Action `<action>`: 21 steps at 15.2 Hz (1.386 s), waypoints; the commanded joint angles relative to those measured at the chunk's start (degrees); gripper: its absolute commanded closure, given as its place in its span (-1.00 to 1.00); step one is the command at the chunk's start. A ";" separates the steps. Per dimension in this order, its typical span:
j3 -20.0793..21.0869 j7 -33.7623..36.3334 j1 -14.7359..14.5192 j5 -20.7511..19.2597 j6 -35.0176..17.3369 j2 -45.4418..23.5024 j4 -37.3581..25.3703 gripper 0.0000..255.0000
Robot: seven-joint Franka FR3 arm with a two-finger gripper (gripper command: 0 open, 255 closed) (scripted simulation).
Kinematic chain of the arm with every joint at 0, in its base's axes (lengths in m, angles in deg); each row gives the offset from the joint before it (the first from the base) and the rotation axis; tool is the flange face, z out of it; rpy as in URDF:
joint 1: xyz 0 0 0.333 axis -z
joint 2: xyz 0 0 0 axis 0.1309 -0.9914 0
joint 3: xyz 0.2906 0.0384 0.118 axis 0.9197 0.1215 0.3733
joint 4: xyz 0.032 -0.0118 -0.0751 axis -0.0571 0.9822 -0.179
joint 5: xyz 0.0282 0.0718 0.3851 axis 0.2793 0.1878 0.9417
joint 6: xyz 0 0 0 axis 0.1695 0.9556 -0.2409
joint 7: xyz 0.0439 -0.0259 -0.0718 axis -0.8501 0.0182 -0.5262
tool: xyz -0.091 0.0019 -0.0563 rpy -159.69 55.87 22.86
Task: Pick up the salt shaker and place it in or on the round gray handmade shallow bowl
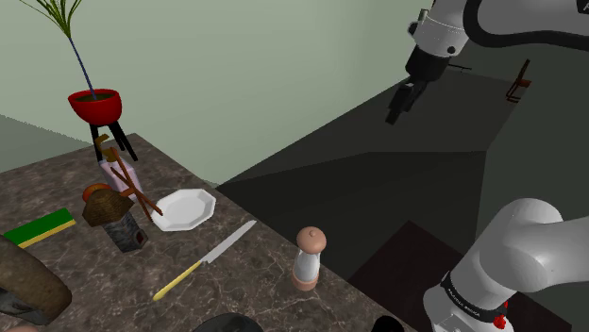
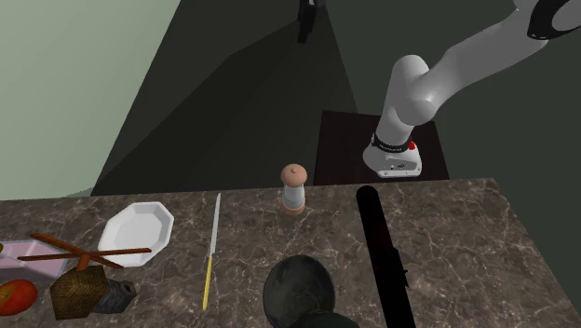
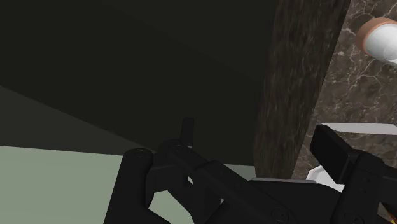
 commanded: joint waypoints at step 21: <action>26.08 24.34 -9.13 15.73 -21.32 1.38 18.47 -1.00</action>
